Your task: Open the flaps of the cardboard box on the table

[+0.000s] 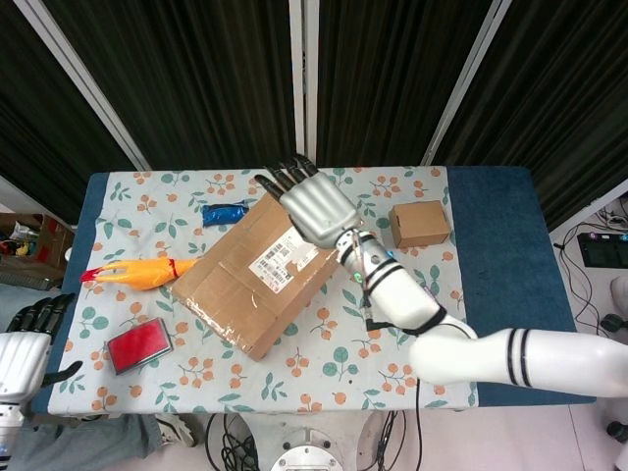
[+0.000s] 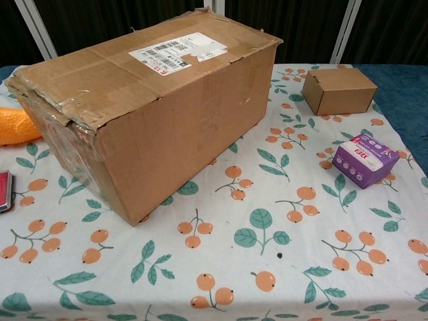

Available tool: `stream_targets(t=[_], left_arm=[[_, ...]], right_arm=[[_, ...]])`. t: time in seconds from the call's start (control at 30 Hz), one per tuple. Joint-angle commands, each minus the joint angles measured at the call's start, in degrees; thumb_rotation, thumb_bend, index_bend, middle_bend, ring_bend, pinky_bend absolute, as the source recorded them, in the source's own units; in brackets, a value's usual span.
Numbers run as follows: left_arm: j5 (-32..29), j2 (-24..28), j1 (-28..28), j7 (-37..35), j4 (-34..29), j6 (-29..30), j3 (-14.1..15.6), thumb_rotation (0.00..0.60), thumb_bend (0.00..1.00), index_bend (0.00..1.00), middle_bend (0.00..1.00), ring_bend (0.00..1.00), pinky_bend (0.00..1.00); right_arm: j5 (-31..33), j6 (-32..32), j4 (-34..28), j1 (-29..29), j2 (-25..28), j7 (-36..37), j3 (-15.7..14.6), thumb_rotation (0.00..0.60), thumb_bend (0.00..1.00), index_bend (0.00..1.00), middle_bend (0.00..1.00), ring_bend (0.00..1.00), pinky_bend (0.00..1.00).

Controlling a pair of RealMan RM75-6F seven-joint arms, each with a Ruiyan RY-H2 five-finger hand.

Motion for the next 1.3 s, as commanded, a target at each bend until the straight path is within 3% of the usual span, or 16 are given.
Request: stream_targets(t=[0.03, 0.2, 0.47, 1.07, 1.3], left_arm=[[-0.3, 0.0, 0.2, -0.3, 0.2, 0.1, 0.0, 0.6, 0.0, 0.09, 0.13, 0.13, 0.19], [-0.5, 0.6, 0.6, -0.8, 0.5, 0.4, 0.1, 0.6, 0.0, 0.09, 0.13, 0.13, 0.19], [-0.8, 0.8, 0.9, -2.1, 1.2, 0.5, 0.0, 0.6, 0.0, 0.08, 0.13, 0.13, 0.19], [-1.9, 1.1, 2.0, -5.3, 3.3, 1.0, -0.1, 0.6, 0.0, 0.09, 0.13, 0.13, 0.19], [-1.7, 1.1, 2.4, -6.2, 3.9, 1.5, -0.1, 0.6, 0.0, 0.09, 0.13, 0.13, 0.19]], right_arm=[[4.1, -0.8, 6.1, 4.5, -6.7, -2.3, -2.6, 0.6, 0.65, 0.04, 0.02, 0.0, 0.0], [2.5, -1.4, 11.0, 6.9, -11.5, -1.5, -3.4, 0.6, 0.74, 0.12, 0.08, 0.0, 0.0], [2.4, -3.0, 15.3, 9.3, -15.2, 0.5, -3.1, 0.6, 0.78, 0.31, 0.18, 0.0, 0.0], [7.4, -4.8, 24.6, 14.3, -22.6, -0.4, -6.0, 0.6, 0.8, 0.32, 0.23, 0.0, 0.0], [8.7, -4.6, 24.8, 15.1, -23.1, -1.2, -6.7, 0.6, 0.81, 0.46, 0.34, 0.0, 0.0]])
